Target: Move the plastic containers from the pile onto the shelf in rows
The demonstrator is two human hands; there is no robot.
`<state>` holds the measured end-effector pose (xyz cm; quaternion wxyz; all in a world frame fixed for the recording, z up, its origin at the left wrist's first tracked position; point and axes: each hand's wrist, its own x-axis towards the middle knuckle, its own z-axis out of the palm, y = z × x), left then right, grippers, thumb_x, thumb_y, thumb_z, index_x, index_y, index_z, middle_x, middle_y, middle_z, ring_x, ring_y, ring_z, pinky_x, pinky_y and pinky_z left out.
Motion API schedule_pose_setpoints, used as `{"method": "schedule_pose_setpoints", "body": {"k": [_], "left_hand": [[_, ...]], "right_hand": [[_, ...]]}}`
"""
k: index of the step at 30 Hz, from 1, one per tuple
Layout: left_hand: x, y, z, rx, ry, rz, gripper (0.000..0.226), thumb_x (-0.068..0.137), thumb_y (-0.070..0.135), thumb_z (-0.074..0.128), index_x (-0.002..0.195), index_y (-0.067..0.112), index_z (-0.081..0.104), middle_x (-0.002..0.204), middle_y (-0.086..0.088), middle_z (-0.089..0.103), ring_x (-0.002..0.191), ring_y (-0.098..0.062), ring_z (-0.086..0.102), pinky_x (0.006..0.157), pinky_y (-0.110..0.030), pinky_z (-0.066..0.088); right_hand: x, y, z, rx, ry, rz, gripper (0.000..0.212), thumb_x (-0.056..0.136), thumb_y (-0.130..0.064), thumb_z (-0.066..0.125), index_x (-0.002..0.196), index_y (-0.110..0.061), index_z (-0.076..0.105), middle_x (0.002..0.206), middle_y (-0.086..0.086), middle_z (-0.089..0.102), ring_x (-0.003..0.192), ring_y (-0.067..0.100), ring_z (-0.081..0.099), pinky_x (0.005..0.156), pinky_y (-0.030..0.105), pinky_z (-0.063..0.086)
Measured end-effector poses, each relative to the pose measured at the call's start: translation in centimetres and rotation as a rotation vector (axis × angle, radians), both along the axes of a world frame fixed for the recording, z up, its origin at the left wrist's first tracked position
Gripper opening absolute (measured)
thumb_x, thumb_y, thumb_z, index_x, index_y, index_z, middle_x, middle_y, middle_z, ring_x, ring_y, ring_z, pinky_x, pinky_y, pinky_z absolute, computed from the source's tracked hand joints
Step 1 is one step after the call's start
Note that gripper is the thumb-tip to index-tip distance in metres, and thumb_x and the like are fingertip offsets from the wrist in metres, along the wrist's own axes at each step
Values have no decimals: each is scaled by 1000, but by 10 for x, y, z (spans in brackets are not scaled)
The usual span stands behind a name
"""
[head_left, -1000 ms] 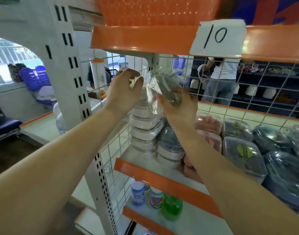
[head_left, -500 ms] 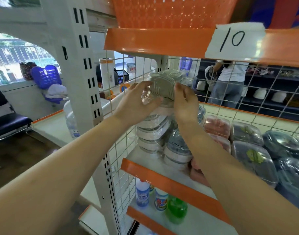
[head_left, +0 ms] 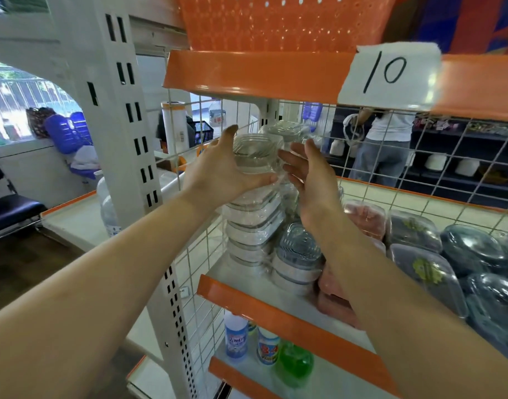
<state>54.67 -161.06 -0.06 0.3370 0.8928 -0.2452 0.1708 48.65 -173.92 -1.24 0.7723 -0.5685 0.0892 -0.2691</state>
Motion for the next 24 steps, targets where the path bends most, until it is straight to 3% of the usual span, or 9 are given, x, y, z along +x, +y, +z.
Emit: {"method": "schedule_pose_setpoints", "body": {"k": [4,10,12,15,17,20,24], "left_hand": [[1,-2,-1,45,-19,62,110,58,73,70,145,20,28,142,-3,44,126,-24,47,95,-42,46],[-2,-3,1,62,-132,100,94,70,67,64,143,16,34,139,-6,44,122,-26,49,89,-35,46],[-1,0,8,-32,-138,88,82,73,61,66,138,16,42,132,-5,49,113,-23,53,81,-28,43],[6,6,20,-170,-137,56,64,74,55,69,125,19,52,120,0,54,103,-17,56,79,-25,42],[11,7,25,-176,-133,54,62,74,52,69,123,19,53,116,1,57,101,-18,57,76,-26,43],[16,8,24,-122,-114,82,75,75,50,69,136,14,44,118,2,54,103,-17,55,77,-27,42],[21,8,15,-131,-38,80,82,71,53,69,138,14,42,123,-3,56,109,-22,56,82,-30,46]], "right_hand": [[0,3,3,10,-27,29,23,102,-26,37,96,-19,58,93,-3,68,72,5,64,79,21,47],[7,0,-12,-28,-10,-172,13,98,-16,45,99,-14,58,93,1,62,84,13,56,77,22,45],[10,-4,-20,-132,7,-252,11,97,-14,48,100,-14,59,95,-1,59,88,12,55,81,23,46],[11,-5,-34,-420,-15,-259,14,94,-11,52,106,-13,58,89,-7,55,71,-2,51,62,8,41],[11,-3,-41,-664,-14,-217,27,92,-15,57,119,-14,56,109,-6,56,91,2,53,73,6,41],[15,3,-43,-860,-6,-117,54,86,-25,67,135,-15,46,137,-2,45,126,10,41,104,23,34],[25,10,-47,-939,137,-46,91,77,-36,75,149,-13,23,153,4,23,141,16,20,115,31,21]]}}
